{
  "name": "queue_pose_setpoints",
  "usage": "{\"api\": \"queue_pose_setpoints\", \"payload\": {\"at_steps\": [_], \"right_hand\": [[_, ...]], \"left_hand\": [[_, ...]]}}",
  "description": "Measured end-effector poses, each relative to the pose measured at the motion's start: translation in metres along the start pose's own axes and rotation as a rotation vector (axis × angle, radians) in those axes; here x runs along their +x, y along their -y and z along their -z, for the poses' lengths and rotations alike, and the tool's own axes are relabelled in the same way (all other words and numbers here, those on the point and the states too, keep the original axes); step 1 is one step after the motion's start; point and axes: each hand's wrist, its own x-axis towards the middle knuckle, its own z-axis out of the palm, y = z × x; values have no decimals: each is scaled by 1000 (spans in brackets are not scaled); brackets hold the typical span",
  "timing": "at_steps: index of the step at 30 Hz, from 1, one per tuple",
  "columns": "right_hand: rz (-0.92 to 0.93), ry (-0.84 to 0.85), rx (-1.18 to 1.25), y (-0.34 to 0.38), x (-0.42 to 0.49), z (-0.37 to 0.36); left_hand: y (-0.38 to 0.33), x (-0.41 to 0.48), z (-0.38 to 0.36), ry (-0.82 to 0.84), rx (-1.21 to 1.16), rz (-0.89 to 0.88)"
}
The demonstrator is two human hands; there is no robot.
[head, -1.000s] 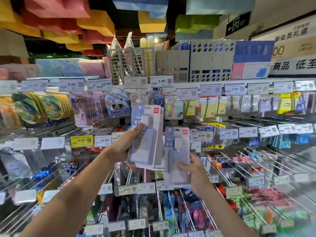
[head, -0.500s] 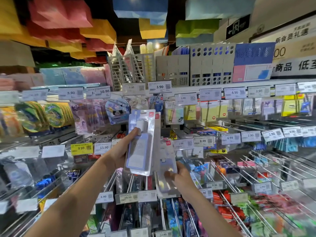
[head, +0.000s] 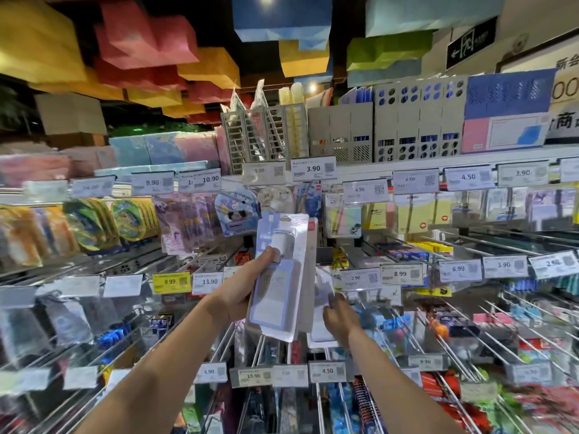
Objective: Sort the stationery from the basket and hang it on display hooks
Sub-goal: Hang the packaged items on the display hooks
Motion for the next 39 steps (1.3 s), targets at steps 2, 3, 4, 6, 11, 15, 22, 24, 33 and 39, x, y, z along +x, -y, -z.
{"api": "queue_pose_setpoints", "payload": {"at_steps": [2,3,4,6,11,15,22,24,33,39], "right_hand": [[9,-2,-89,-1,-1,0],[29,-18,-125,-2,-4,0],[62,-55,-129,-1,-9,0],[158,-157,33,1,-21,1],[436,-462,536,31,-76,14],[572,-292,462,52,-97,16],[501,-208,483,54,-90,15],[495,-140,579,51,-93,21],[236,22,931,-4,-98,48],[159,44,605,-69,-100,22]], "left_hand": [[-2,-2,-4,-29,24,-28],[-2,-2,-5,-30,36,-34],[-3,-3,-5,-29,51,-34],[-2,-2,-5,-31,73,-44],[1,-6,-10,-12,83,-97],[4,-6,-12,-20,122,-145],[4,-8,-19,-52,150,-176],[4,-7,-16,-64,158,-170],[-6,-7,-6,-137,159,-122],[-7,-4,12,-117,161,-137]]}}
